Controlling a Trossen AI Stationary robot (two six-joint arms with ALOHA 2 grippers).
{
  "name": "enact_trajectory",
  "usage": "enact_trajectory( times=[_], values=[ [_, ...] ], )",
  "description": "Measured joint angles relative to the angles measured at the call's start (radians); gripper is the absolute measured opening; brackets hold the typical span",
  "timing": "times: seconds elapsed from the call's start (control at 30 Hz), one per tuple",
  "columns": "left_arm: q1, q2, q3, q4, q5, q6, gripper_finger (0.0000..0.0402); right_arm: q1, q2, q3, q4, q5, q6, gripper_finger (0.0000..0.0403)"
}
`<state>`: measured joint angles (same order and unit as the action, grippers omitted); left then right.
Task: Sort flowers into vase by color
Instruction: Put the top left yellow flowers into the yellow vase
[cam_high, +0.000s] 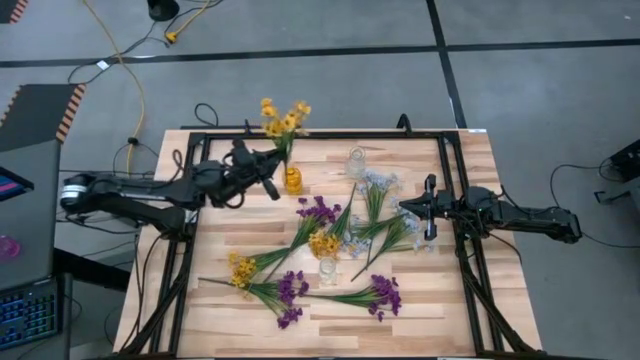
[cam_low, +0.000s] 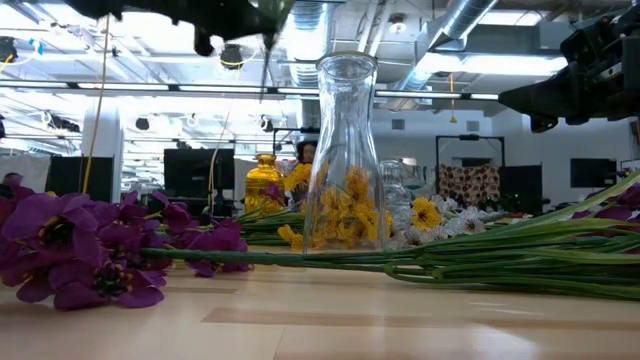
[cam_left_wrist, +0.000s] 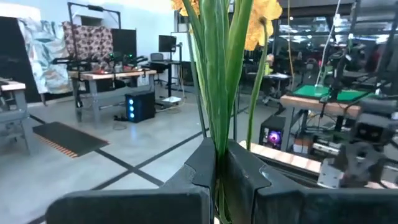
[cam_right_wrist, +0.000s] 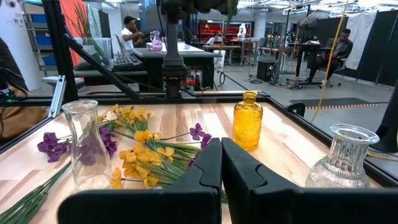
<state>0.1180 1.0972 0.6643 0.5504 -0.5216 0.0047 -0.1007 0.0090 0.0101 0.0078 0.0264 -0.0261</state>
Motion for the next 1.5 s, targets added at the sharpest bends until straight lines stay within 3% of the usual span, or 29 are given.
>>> enact_trajectory(
  times=[0.17,0.73,1.37,1.5],
  values=[
    [0.061,0.077,0.000,0.060,0.021,0.045,0.0009,0.000,0.000,0.000,0.000,0.000,0.000,0.0033],
    [0.160,0.151,0.000,0.094,0.170,0.145,0.0009,0.000,0.000,0.000,0.000,0.000,0.000,0.0033],
    [0.163,0.211,-0.002,0.141,0.143,0.205,0.0009,0.000,0.000,0.000,0.000,0.000,0.000,0.0033],
    [0.167,0.210,-0.069,0.225,0.143,0.204,0.0009,0.000,0.000,0.000,0.000,0.000,0.000,0.0033]
  ],
)
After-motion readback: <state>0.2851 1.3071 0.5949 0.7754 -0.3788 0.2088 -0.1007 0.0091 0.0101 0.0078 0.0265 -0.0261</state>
